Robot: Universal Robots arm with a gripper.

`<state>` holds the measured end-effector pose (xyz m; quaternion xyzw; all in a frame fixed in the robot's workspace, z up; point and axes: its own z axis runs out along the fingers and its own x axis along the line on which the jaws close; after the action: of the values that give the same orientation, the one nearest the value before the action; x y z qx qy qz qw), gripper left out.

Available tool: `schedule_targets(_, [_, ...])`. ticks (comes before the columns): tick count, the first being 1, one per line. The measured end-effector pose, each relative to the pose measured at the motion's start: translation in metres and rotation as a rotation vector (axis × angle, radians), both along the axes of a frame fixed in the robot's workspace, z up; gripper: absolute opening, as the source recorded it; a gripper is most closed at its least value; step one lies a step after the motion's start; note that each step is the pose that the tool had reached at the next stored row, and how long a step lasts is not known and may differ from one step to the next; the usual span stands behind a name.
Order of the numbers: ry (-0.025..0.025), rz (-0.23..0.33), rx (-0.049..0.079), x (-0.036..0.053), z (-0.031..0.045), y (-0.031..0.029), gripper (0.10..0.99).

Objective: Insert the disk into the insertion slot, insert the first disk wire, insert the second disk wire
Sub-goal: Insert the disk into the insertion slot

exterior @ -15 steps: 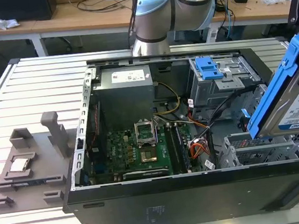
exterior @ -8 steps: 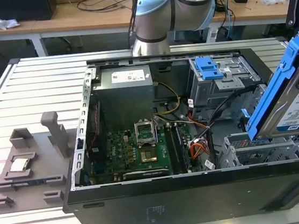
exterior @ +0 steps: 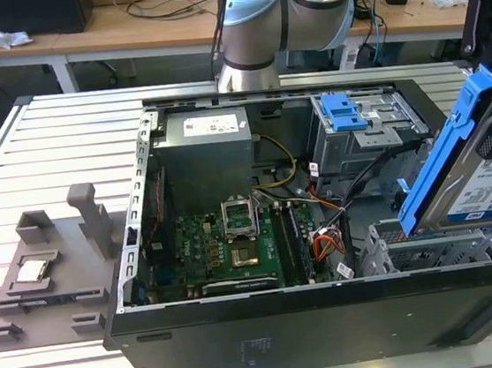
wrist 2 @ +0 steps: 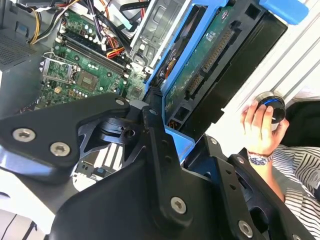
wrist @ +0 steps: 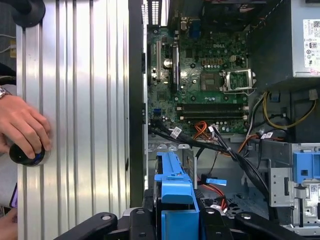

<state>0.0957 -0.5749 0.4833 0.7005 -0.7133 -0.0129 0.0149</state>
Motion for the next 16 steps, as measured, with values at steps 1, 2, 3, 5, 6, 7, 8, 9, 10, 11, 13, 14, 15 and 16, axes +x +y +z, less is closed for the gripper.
schedule_targets(1, [0.0,0.0,0.0,0.0,-0.0013,0.0,0.369])
schedule_targets(2, [0.0,0.0,0.0,0.0,-0.002,0.0,0.369])
schedule_targets(3, [0.0,0.0,0.0,0.0,-0.0025,0.0,0.369])
schedule_targets(5, [0.0,0.0,0.0,0.0,-0.0046,0.0,0.369])
schedule_targets(6, [0.0,0.0,0.0,0.0,-0.006,0.0,0.369])
schedule_targets(7, [0.0,0.0,0.0,0.0,-0.0078,0.0,0.369])
schedule_targets(8, [0.0,0.0,0.0,0.0,-0.0091,0.0,0.369])
schedule_targets(9, [0.0,0.0,0.0,0.0,-0.0106,0.0,0.369])
schedule_targets(10, [0.0,0.0,0.0,0.0,-0.0112,0.0,0.369])
schedule_targets(11, [0.0,0.0,0.0,0.0,-0.012,0.0,0.369])
schedule_targets(13, [0.0,0.0,0.0,0.0,-0.0133,0.0,0.369])
schedule_targets(14, [0.0,0.0,0.0,0.0,-0.0142,0.0,0.369])
schedule_targets(15, [0.0,0.0,0.0,0.0,-0.0152,0.0,0.369])
schedule_targets(16, [0.0,0.0,0.0,0.0,-0.0163,0.0,0.369])
